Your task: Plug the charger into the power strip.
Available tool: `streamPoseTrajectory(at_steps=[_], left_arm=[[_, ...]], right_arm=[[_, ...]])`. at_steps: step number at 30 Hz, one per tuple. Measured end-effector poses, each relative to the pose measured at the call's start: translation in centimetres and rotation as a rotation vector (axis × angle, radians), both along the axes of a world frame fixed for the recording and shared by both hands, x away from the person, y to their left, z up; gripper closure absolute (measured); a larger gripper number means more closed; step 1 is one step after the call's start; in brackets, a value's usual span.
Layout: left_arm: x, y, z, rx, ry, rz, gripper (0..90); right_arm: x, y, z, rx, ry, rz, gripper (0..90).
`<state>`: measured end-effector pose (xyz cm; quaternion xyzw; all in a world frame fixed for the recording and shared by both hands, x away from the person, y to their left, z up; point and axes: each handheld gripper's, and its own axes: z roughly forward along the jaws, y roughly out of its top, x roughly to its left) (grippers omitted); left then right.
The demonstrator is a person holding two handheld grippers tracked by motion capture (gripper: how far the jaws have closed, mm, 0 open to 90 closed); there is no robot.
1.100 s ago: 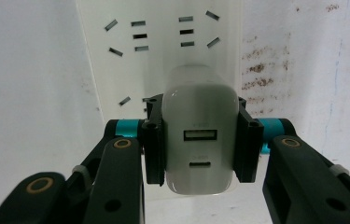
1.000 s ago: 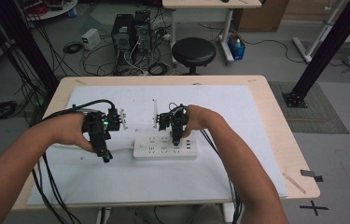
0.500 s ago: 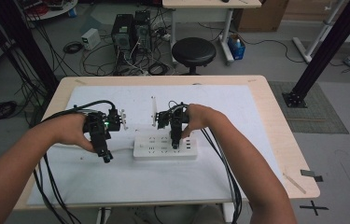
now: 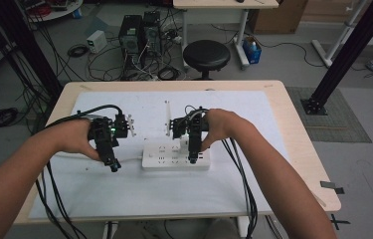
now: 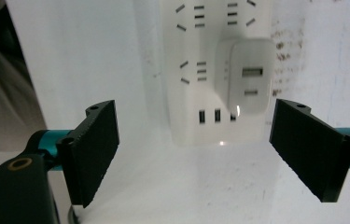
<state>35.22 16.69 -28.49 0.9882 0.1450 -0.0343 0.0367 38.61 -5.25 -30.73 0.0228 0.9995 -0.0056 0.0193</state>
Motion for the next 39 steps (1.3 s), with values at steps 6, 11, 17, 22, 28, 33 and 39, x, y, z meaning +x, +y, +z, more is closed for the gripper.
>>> streamPoseTrajectory(at_steps=[6, 11, 17, 22, 28, 33, 39], left_arm=[[-0.3, -0.1, 1.2, 0.011, -0.014, -0.017, 21.3], [-0.7, -0.2, 2.7, 0.007, -0.025, -0.039, 21.3], [-1.4, -0.4, 4.0, -0.006, -0.023, -0.039, 21.3], [-2.0, -0.7, 3.9, 0.007, -0.006, -0.050, 21.2], [-2.4, -0.8, 3.7, 0.013, -0.008, -0.047, 21.2], [-2.4, -0.9, 3.8, 0.015, -0.012, -0.042, 21.2], [-2.4, -0.9, 3.6, 0.023, -0.010, -0.046, 21.2]], right_arm=[[-1.9, -2.3, 2.4, 0.005, -0.040, -0.033, 15.4], [-3.9, -4.4, 4.3, 0.022, -0.070, -0.051, 15.4], [-5.5, -6.8, 5.7, 0.009, -0.096, -0.108, 15.4], [-6.0, -7.6, 5.5, -0.010, -0.114, -0.122, 15.3], [-5.7, -7.9, 5.1, -0.007, -0.108, -0.145, 15.2], [-5.5, -7.9, 5.2, -0.005, -0.099, -0.164, 15.2], [-5.6, -8.0, 5.3, 0.003, -0.099, -0.162, 15.2]])
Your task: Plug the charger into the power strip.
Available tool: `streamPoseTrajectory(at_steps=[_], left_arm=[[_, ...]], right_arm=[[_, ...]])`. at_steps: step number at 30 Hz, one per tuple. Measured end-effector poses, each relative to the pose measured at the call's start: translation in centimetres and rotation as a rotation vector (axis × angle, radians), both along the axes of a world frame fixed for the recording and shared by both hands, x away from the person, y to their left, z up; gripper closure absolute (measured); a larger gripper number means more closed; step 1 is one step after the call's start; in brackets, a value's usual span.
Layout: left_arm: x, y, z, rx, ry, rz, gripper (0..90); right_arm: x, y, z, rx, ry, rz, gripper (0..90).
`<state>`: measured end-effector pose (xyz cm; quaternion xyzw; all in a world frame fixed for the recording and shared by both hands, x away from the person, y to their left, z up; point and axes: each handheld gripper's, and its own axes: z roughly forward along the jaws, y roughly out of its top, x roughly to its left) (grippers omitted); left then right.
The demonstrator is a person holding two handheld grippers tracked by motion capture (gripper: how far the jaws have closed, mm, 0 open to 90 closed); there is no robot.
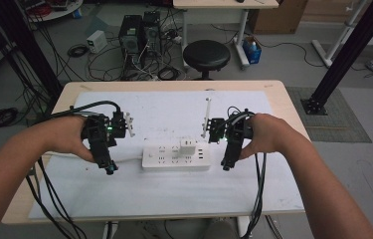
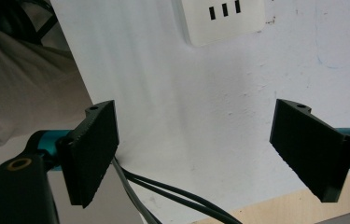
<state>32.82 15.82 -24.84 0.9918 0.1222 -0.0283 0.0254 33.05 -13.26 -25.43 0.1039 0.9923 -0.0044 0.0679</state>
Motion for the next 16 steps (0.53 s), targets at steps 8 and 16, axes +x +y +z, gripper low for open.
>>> streamPoseTrajectory(at_steps=[8, 16], left_arm=[[-0.05, -0.22, 0.19, -0.006, -0.007, 0.003, 21.2], [-0.08, -0.48, 0.29, -0.004, -0.008, 0.002, 21.2]], right_arm=[[-0.44, -0.37, 0.37, 0.008, 0.003, -0.030, 15.2], [-0.63, -0.67, 0.68, 0.015, 0.001, -0.023, 15.2]])
